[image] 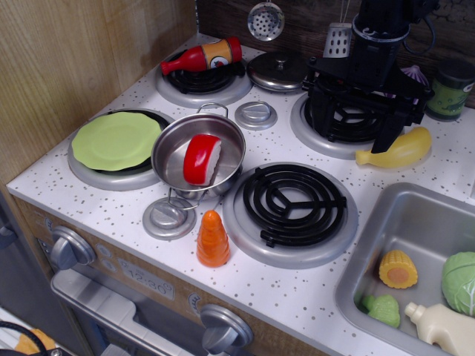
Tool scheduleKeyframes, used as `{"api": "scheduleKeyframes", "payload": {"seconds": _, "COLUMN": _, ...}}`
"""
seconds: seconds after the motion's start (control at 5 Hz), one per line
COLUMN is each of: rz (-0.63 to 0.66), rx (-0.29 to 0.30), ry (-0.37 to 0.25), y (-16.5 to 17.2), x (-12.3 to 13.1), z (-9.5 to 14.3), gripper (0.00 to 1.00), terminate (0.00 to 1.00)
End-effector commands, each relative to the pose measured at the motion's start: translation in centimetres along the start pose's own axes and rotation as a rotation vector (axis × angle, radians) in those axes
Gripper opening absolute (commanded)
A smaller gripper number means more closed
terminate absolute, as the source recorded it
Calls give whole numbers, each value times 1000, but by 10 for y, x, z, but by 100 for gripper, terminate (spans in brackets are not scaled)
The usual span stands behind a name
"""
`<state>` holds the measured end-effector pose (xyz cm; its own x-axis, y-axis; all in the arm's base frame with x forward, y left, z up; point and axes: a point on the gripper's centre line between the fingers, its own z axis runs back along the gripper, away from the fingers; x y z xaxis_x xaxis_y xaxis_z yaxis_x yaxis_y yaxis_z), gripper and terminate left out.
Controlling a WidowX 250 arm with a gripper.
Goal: Take sushi out of pan
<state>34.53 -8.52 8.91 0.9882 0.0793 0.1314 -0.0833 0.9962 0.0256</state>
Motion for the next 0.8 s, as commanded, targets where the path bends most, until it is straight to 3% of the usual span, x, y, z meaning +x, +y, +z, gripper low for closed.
{"api": "scheduleKeyframes", "payload": {"seconds": 0.0, "rz": 0, "rx": 0, "ry": 0, "y": 0, "x": 0, "z": 0, "gripper": 100, "terminate": 0}}
{"api": "scheduleKeyframes", "payload": {"seconds": 0.2, "rz": 25, "rx": 64, "ry": -18, "y": 30, "x": 9, "z": 8, "gripper": 100, "terminate": 0}}
{"api": "scheduleKeyframes", "payload": {"seconds": 0.6, "rz": 60, "rx": 196, "ry": -47, "y": 102, "x": -15, "z": 19, "gripper": 100, "terminate": 0}}
